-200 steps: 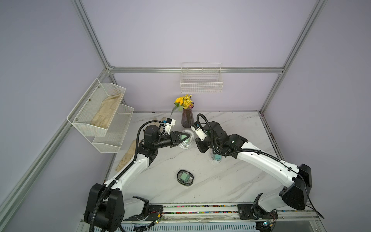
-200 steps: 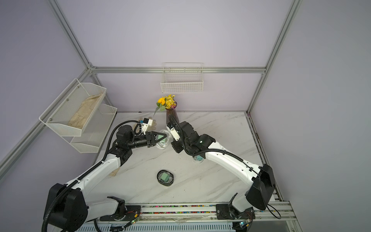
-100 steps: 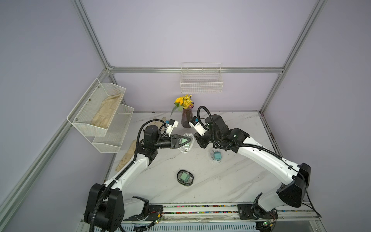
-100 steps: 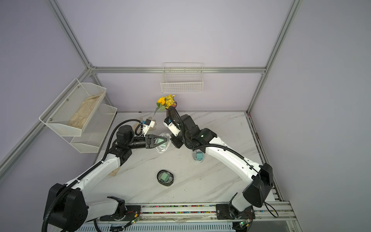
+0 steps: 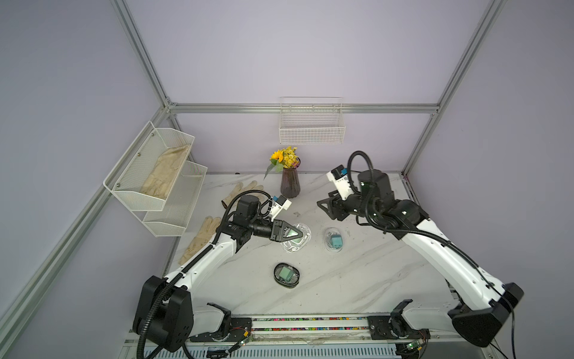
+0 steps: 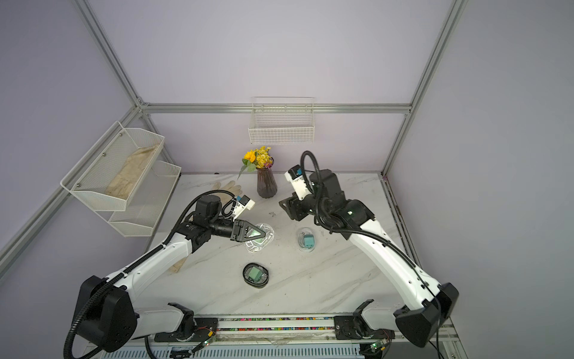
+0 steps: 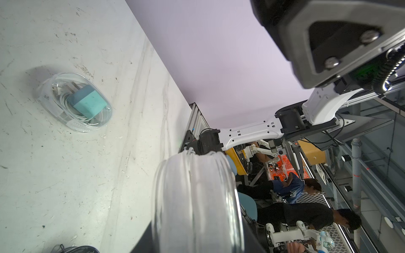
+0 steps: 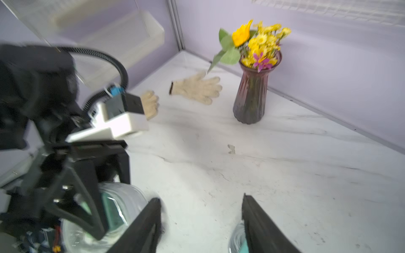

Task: Pack away charging kits
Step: Zip the zipper on the storage bag, then adjust the storage bag.

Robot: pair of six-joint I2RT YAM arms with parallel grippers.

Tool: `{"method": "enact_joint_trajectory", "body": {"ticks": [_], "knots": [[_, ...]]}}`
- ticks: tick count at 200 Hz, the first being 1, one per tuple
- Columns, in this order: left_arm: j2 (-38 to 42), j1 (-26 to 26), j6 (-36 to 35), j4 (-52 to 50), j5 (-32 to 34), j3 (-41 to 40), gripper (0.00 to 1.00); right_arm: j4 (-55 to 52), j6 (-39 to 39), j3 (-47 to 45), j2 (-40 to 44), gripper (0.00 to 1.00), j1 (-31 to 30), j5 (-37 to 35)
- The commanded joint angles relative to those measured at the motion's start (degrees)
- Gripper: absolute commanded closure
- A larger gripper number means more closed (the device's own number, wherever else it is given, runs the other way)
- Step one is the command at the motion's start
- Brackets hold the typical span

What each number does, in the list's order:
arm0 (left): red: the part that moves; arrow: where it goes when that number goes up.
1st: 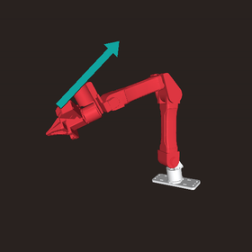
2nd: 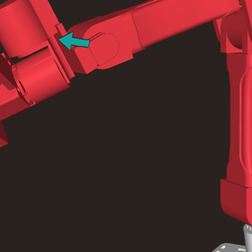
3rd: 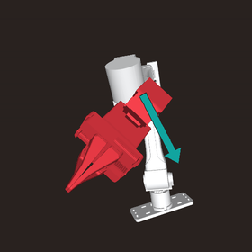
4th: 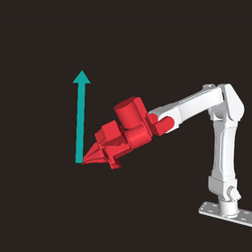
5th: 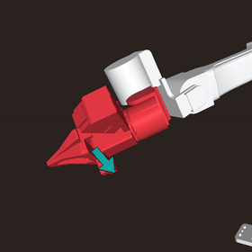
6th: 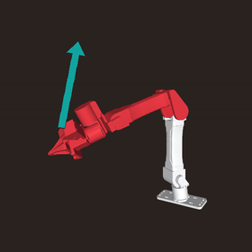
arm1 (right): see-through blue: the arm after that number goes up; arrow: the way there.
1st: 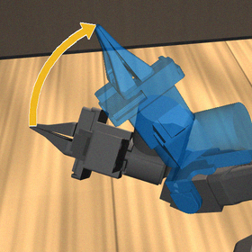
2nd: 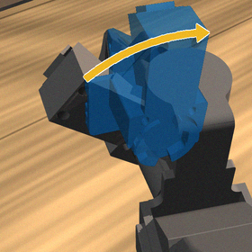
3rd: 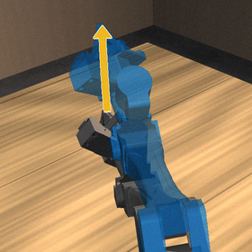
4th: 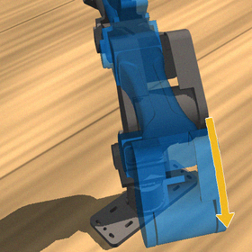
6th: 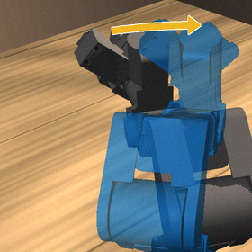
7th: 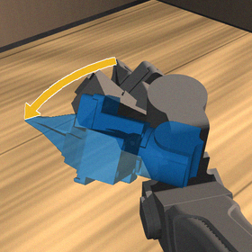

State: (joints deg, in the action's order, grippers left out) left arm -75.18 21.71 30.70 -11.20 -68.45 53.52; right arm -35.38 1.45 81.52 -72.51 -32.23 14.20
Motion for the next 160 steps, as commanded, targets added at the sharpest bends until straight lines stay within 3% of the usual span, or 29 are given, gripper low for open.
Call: {"method": "enact_joint_trajectory", "body": {"ticks": [1, 35, 96, 125, 160], "knots": [[-0.4, 2.6, -5.7, -3.4, -2.2, 8.9, 1.00, 7.8, 8.6, -6.1, 2.8, 0.23, 2.1, 17.2], [-0.7, 5.6, -6.8, -5.5, -0.5, 11.4, 1.00, 15.0, 11.6, -13.0, 3.2, 0.12, 2.9, 24.0], [1.2, 7.1, -6.8, -6.0, 1.2, 11.5, 1.00, 19.3, 12.1, -19.4, 2.7, 0.11, 4.6, 34.1], [1.1, 7.1, -7.8, -7.0, 1.1, 12.2, 1.00, 25.1, 16.5, -24.5, 2.8, 0.15, 4.9, 39.9], [0.9, 7.1, -8.7, -7.6, 0.7, 12.7, 1.00, 33.5, 22.6, -31.0, 2.9, 0.34, 4.9, 44.4]]}}
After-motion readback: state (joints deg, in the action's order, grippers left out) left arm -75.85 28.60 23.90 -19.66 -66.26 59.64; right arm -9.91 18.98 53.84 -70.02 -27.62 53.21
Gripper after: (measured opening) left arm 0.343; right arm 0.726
